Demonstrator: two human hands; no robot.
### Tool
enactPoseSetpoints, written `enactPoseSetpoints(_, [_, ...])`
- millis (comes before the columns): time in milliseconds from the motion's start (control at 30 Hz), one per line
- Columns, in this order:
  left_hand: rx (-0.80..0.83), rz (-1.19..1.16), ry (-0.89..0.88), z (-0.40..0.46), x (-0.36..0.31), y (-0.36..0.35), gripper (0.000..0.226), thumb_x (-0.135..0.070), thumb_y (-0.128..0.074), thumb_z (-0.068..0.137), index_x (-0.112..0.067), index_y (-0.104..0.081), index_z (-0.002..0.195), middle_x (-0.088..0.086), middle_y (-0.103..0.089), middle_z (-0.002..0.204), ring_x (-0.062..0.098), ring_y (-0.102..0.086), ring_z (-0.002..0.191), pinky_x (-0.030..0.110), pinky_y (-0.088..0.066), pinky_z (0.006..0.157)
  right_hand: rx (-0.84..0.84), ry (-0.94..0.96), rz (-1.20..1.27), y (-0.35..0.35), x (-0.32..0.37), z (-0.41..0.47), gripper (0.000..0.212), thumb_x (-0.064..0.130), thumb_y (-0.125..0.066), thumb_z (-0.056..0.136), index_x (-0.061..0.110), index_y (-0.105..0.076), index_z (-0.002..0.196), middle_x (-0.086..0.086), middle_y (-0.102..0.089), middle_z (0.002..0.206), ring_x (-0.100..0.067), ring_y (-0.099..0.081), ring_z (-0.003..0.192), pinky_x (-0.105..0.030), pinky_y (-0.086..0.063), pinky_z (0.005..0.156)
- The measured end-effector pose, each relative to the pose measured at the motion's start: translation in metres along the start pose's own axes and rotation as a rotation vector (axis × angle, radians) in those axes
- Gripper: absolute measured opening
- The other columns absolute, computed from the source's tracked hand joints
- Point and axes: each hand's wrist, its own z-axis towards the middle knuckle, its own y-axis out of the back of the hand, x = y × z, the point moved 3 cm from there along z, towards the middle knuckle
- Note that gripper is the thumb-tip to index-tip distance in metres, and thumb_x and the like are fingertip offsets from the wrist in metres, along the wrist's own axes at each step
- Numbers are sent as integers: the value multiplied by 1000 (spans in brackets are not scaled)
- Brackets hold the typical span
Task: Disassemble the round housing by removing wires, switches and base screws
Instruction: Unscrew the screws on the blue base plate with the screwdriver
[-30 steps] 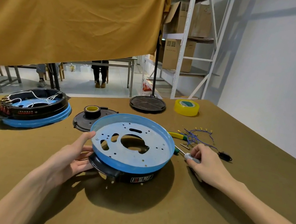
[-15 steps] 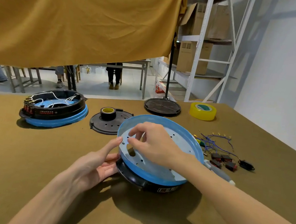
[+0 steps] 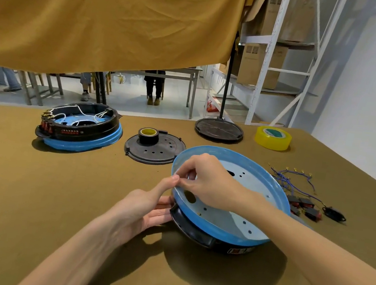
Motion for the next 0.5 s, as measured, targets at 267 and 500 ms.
enactPoseSetpoints(267, [43, 59, -4, -1, 0, -2, 78, -58, -87, 60, -5, -66, 113, 8, -81, 91, 24, -79, 89, 33, -63, 68, 46, -106, -91, 3, 0, 0, 27, 33, -72, 94, 9, -81, 85, -3, -74, 75, -21, -68, 72, -41, -59, 68])
enactPoseSetpoints(500, [47, 113, 4, -2, 0, -2, 82, -62, -86, 57, -6, -64, 113, 13, -75, 111, 23, -79, 90, 34, -64, 71, 167, -120, -60, 2, 1, 1, 16, 26, -69, 97, 14, -78, 99, 5, -72, 83, -14, -68, 79, -31, -60, 74])
